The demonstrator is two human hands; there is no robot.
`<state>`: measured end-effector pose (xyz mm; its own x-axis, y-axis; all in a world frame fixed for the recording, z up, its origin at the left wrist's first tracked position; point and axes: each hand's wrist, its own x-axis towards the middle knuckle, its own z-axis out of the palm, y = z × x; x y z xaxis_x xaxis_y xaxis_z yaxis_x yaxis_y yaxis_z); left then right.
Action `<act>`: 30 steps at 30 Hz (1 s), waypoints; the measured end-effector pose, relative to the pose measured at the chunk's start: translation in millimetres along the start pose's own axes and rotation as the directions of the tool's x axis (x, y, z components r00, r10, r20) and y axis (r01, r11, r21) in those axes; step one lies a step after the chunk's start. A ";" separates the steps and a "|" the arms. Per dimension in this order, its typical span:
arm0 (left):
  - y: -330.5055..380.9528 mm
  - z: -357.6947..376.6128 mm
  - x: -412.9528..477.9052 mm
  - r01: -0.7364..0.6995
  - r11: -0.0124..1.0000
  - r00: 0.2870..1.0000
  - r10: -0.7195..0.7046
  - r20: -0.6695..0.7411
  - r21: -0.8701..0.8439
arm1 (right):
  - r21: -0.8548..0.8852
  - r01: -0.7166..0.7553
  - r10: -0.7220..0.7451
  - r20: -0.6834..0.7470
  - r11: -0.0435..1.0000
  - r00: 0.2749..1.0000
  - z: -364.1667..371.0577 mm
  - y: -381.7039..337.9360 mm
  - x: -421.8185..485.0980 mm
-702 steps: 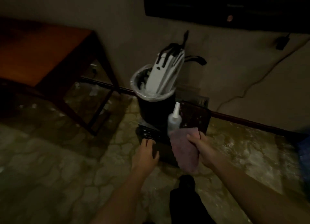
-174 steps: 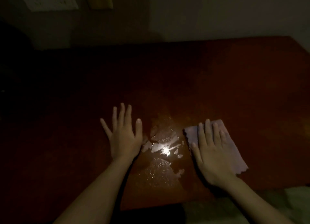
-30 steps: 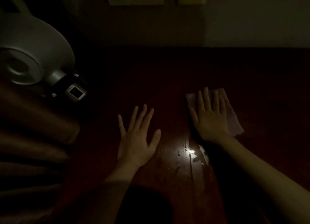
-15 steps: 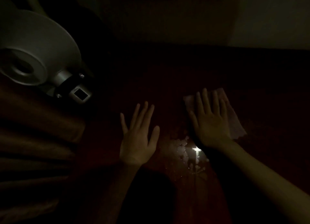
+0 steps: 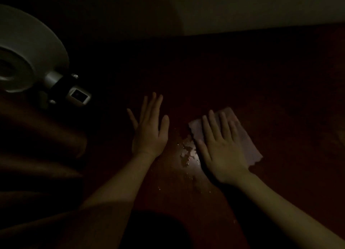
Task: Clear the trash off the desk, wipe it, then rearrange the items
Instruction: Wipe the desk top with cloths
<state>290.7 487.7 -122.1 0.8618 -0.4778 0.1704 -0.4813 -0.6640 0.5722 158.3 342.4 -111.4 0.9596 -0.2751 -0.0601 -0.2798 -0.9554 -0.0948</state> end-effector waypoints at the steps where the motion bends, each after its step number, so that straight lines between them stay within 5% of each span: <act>1: -0.8 0.1 -1.4 -0.018 1.000 1.000 0.019 0.007 -0.004 | 0.007 -0.002 0.002 -0.007 1.000 1.000 2.4 -8.0 -7.3; 6: -6.8 -6.1 -13.9 -0.089 0.995 0.994 0.093 0.061 -0.053 | -0.025 0.170 -0.169 0.043 0.985 0.985 9.3 -12.2 -111.9; 11: -19.8 -22.0 -43.9 -0.062 0.991 0.997 0.068 0.047 -0.121 | -0.062 0.031 -0.029 0.025 0.998 0.999 5.7 27.6 -162.9; 16: -34.1 -42.6 -58.6 0.031 0.982 0.999 -0.028 0.021 -0.186 | -0.009 -0.183 0.183 -0.019 0.983 0.983 11.2 11.9 -147.2; 23: -53.4 -56.7 -82.5 0.025 0.995 1.000 -0.024 0.007 -0.095 | -0.011 0.060 -0.060 0.029 0.998 0.998 10.1 -30.5 -126.7; 30: -61.2 -59.4 -67.9 -0.019 0.984 0.997 0.032 0.072 -0.176 | 0.024 -0.138 0.138 -0.007 0.990 0.990 7.9 -31.1 -1.1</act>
<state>271.1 595.0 -121.1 0.8322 -0.5388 0.1305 -0.4618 -0.5436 0.7009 165.7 373.3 -116.3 0.9120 -0.4048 -0.0656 -0.4098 -0.9056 -0.1092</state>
